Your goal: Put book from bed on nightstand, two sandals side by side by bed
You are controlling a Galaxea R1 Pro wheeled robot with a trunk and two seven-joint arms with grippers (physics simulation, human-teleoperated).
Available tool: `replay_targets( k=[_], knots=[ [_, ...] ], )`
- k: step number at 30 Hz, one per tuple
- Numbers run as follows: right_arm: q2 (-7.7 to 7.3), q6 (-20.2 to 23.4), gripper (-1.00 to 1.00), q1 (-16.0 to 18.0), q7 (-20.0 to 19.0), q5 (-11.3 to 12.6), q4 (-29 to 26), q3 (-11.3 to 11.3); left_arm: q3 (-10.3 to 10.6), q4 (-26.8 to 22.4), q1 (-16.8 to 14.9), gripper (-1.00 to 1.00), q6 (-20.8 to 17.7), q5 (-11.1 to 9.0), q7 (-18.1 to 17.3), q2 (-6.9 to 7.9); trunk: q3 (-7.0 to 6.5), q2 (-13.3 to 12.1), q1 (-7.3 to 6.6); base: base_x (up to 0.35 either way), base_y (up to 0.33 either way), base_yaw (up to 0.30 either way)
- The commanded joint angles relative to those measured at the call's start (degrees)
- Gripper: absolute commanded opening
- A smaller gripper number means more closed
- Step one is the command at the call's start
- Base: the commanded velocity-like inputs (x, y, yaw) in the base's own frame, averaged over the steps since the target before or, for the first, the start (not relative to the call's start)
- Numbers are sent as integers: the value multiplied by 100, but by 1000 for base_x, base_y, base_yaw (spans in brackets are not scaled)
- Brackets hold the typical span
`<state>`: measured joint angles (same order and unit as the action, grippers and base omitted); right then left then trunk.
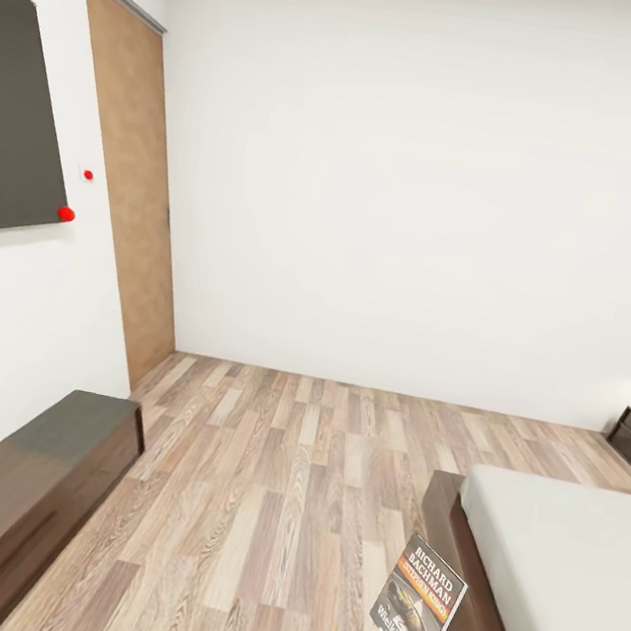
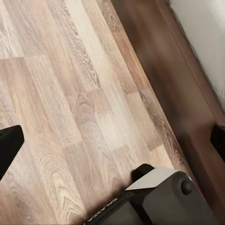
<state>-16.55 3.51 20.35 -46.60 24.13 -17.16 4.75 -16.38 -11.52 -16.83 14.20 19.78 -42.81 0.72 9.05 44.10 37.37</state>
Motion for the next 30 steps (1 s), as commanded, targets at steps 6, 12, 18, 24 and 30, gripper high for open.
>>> replay_targets(
  k=[6,12,18,24,30],
  knots=[
    [-6,36,-100,4,-3,71,-7,35,-47,1,-5,100,30,61,-17,-4,9,7,5,321,0,0],
    [-6,37,-100,4,0,71,-7,35,-41,1,-5,100,30,61,-17,-8,9,7,5,321,0,0],
    [-6,37,-100,4,-3,74,-7,35,-40,1,-5,100,30,61,-17,-16,9,7,5,321,0,0],
    [-6,39,-100,4,-4,74,-7,35,-43,1,-5,100,30,61,-17,-16,9,7,5,321,0,0],
    [-6,36,-100,4,-3,74,-7,35,-43,1,-5,100,30,61,-17,-18,9,7,5,321,0,0]
  ],
)
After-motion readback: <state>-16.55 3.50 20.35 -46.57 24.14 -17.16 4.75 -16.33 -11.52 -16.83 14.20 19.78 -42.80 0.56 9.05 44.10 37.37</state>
